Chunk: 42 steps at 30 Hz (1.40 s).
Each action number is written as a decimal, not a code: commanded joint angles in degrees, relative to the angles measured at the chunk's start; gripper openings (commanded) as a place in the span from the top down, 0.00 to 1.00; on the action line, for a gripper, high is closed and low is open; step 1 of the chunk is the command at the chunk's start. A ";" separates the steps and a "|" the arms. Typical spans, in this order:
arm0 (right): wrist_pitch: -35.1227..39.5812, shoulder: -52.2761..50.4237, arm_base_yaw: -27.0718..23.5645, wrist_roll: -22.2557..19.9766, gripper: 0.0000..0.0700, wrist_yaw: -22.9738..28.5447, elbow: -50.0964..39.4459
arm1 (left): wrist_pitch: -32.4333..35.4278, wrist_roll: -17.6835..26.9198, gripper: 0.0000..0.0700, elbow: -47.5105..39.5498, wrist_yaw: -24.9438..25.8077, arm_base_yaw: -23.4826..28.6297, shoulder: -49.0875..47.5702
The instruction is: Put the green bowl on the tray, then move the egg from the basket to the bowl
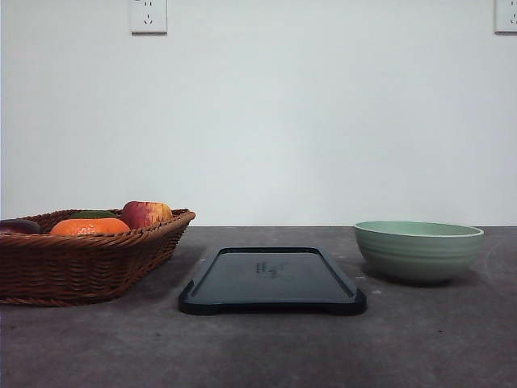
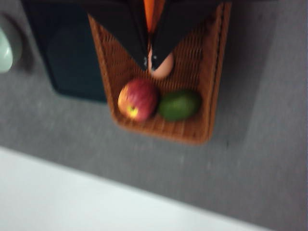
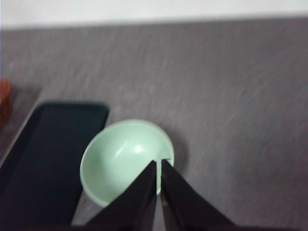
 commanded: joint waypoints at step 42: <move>-21.65 39.48 0.09 -4.33 0.62 -0.55 30.66 | -8.19 3.87 0.49 6.91 0.22 -1.05 9.54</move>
